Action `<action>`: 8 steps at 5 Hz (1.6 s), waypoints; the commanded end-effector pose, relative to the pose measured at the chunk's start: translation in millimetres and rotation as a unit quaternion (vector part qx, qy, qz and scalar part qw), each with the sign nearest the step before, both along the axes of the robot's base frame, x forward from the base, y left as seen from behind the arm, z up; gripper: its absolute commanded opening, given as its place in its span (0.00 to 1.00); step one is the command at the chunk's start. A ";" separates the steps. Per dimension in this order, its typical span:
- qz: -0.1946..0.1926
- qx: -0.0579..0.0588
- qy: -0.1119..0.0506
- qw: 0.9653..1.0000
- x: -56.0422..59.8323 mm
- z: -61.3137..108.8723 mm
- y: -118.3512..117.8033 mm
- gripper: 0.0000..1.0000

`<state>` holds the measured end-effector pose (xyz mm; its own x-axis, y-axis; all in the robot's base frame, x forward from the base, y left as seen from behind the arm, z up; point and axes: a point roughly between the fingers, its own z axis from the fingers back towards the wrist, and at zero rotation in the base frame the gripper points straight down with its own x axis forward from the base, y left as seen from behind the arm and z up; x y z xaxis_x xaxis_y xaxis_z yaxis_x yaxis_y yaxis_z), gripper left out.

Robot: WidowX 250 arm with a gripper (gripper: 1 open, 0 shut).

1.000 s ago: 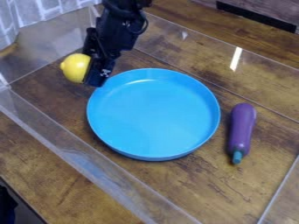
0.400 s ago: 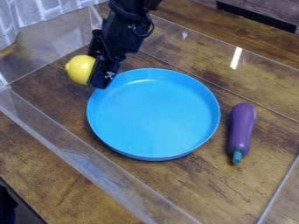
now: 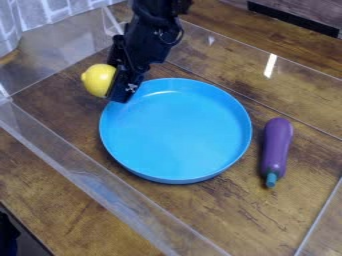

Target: Put the lemon on the blue tray

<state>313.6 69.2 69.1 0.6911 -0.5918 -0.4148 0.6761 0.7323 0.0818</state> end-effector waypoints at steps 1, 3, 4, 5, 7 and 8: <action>-0.009 0.006 -0.024 1.000 11.1 12.7 -2.9 0.00; -0.014 0.008 -0.021 1.000 13.4 11.6 -4.8 0.00; -0.016 0.010 -0.020 1.000 14.7 11.4 -6.2 0.00; -0.023 0.013 -0.020 0.999 16.5 15.3 -10.9 0.00; -0.035 0.017 -0.022 0.999 21.1 24.5 -20.9 0.00; -0.043 0.019 -0.022 0.999 22.9 28.2 -26.1 0.00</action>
